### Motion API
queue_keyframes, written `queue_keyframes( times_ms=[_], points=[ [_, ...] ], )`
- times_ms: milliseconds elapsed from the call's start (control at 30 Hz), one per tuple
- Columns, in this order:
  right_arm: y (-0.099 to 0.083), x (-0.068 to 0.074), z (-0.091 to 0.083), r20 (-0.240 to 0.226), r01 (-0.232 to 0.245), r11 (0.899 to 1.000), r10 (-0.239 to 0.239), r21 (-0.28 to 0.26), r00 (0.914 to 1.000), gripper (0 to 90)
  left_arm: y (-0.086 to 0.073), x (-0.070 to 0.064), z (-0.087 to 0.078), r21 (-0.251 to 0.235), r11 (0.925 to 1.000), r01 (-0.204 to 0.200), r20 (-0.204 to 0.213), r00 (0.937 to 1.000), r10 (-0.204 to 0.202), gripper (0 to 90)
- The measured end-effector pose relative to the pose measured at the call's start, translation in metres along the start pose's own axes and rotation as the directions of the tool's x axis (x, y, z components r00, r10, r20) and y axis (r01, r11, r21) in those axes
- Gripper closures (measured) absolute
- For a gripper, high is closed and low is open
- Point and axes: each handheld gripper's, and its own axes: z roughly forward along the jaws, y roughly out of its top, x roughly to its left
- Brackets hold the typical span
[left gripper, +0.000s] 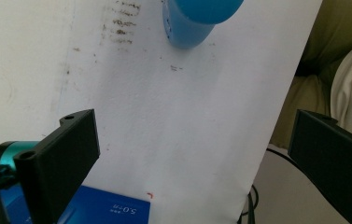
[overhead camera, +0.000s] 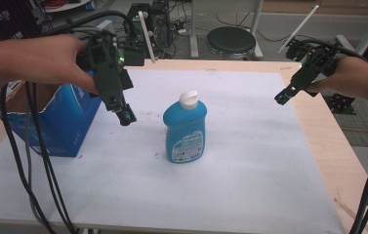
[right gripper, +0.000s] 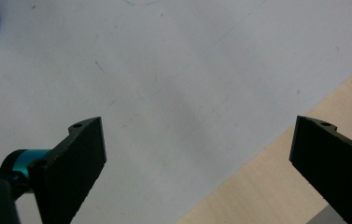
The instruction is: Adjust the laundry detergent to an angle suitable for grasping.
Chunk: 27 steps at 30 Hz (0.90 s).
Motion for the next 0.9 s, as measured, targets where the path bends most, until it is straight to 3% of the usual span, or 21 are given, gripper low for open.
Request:
queue_keyframes(
  times_ms=[433, 900],
  points=[
    [0.0, 0.0001, -0.0006, 0.001, 0.01, 1.0, -0.01, -0.01, 0.9999, 2.8, 0.0012, -0.0062, -0.006, 0.001, 1.0, 0.0, -0.022, 0.9998, 0.0, 2.1],
    [0.0011, 0.0021, -0.0023, -0.002, 0.01, 1.0, -0.01, -0.013, 0.9999, 2.8, 0.0038, -0.0042, -0.0059, 0.004, 1.0, 0.006, -0.024, 0.9997, -0.006, 2.1]
  ],
)
